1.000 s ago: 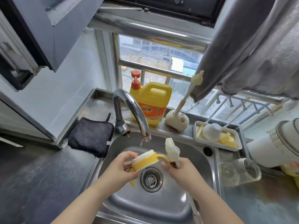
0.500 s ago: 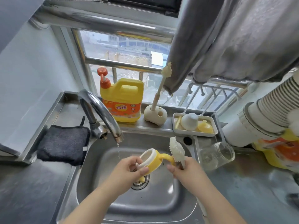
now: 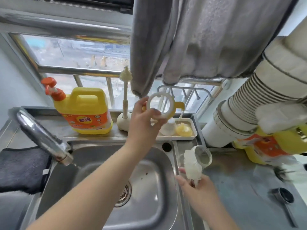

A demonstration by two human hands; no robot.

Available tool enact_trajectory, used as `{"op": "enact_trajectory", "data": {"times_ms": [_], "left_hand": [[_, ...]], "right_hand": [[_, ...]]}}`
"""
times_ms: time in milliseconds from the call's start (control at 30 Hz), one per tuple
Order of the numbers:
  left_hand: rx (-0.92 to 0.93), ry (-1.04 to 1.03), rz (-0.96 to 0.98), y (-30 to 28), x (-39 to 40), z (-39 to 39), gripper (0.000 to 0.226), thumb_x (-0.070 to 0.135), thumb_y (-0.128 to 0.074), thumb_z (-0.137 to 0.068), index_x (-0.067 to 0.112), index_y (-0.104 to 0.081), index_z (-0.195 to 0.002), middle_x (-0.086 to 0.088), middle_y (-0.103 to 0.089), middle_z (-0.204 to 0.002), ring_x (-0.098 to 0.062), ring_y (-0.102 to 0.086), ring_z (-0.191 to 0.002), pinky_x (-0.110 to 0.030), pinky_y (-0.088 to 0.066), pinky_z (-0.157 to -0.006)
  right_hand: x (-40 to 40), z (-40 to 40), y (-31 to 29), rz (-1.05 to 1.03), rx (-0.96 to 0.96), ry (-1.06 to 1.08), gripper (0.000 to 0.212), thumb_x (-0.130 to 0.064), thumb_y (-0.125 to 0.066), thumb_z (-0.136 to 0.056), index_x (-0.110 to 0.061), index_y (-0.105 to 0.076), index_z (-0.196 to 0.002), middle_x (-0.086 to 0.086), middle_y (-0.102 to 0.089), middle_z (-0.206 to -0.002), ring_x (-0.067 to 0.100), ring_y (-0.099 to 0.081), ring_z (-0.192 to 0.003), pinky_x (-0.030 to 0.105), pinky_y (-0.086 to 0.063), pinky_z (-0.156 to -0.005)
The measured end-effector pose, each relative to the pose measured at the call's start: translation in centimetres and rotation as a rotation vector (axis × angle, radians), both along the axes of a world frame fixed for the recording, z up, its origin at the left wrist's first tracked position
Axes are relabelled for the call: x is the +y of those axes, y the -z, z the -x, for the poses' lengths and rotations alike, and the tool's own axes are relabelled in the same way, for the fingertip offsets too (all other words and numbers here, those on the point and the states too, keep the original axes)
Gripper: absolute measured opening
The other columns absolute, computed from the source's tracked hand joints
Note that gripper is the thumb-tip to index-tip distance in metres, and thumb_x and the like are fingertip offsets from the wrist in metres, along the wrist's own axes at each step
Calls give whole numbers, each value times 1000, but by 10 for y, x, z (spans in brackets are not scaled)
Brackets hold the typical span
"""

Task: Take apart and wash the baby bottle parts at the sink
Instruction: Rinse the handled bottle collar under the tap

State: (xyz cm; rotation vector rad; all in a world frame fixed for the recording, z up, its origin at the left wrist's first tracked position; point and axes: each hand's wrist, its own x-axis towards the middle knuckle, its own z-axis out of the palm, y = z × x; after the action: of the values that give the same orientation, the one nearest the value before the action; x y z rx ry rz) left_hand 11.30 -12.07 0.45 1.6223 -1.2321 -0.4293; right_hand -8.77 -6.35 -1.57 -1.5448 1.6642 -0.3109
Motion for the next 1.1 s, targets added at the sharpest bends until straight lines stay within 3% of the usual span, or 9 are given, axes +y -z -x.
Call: {"op": "enact_trajectory", "data": {"times_ms": [100, 233, 300, 467, 600, 700, 800, 967, 1100], "left_hand": [[-90, -19, 48, -1, -31, 2, 13, 11, -80, -74, 7, -69, -81, -9, -40, -140, -26, -43, -126, -27, -35, -100], [-170, 48, 5, 11, -56, 3, 13, 7, -80, -73, 4, -70, -79, -11, -40, -140, -30, -44, -126, -32, -38, -102], [-217, 70, 26, 18, -62, 3, 13, 4, -82, -70, 4, -69, -74, -14, -42, -138, -32, -46, -124, -39, -44, -99], [-271, -27, 35, 27, -66, -2, 18, 4, -84, -66, 4, -69, -76, -21, -49, -133, -40, -51, -117, -38, -45, -91], [-388, 7, 50, 27, -69, 0, 18, 0, -83, -65, 3, -69, -75, -25, -51, -131, -47, -52, -115, -40, -43, -90], [-389, 9, -4, 17, -78, 0, 16, 3, -80, -70, 1, -69, -82, -21, -47, -138, -42, -47, -124, -37, -37, -94], [-424, 30, -84, 6, -88, -7, 14, 8, -75, -78, 0, -68, -88, -15, -40, -147, -36, -40, -132, -41, -38, -100], [-632, 117, -129, 8, -87, -21, 16, 1, -79, -69, 2, -66, -79, -18, -44, -143, -43, -48, -124, -50, -48, -88], [-649, 132, -153, 16, -80, -20, 18, 2, -81, -67, 4, -67, -79, -19, -43, -144, -45, -49, -121, -52, -50, -83]], "right_hand": [[-8, 7, -2, -16, -8, -29, 28, -38, -60, -87, -16, -69, -101, 3, -66, -75, 11, -63, -78, 7, -37, -61], [-20, 12, -3, -61, -29, -47, 9, -41, -60, -87, -44, -65, -94, -13, -68, -80, -2, -61, -78, -1, -37, -57], [-25, 15, 0, -82, -70, -47, 12, -40, -62, -86, -52, -61, -90, -14, -68, -81, -2, -62, -80, -2, -37, -60], [-33, 23, 14, -130, -154, -16, 16, -32, -67, -82, -48, -68, -84, -13, -55, -48, 4, -58, -61, 17, -51, -75], [-38, 26, 16, -150, -170, -28, 15, -35, -65, -83, -49, -66, -85, -24, -54, -46, -1, -59, -64, 6, -44, -69], [-40, 26, 15, -155, -143, -62, 15, -38, -64, -83, -53, -64, -83, -28, -54, -47, 1, -63, -73, 10, -47, -77], [-41, 27, 15, -154, -150, -66, 15, -38, -64, -83, -53, -65, -83, -26, -55, -49, 0, -62, -74, 6, -42, -71], [-41, 28, 12, -148, -192, -36, 13, -37, -65, -84, -49, -67, -87, -20, -58, -55, -5, -59, -66, 2, -39, -63], [-41, 26, 9, -149, -207, -42, 12, -36, -64, -85, -45, -68, -91, -28, -56, -49, -10, -57, -59, 2, -40, -64]]}}
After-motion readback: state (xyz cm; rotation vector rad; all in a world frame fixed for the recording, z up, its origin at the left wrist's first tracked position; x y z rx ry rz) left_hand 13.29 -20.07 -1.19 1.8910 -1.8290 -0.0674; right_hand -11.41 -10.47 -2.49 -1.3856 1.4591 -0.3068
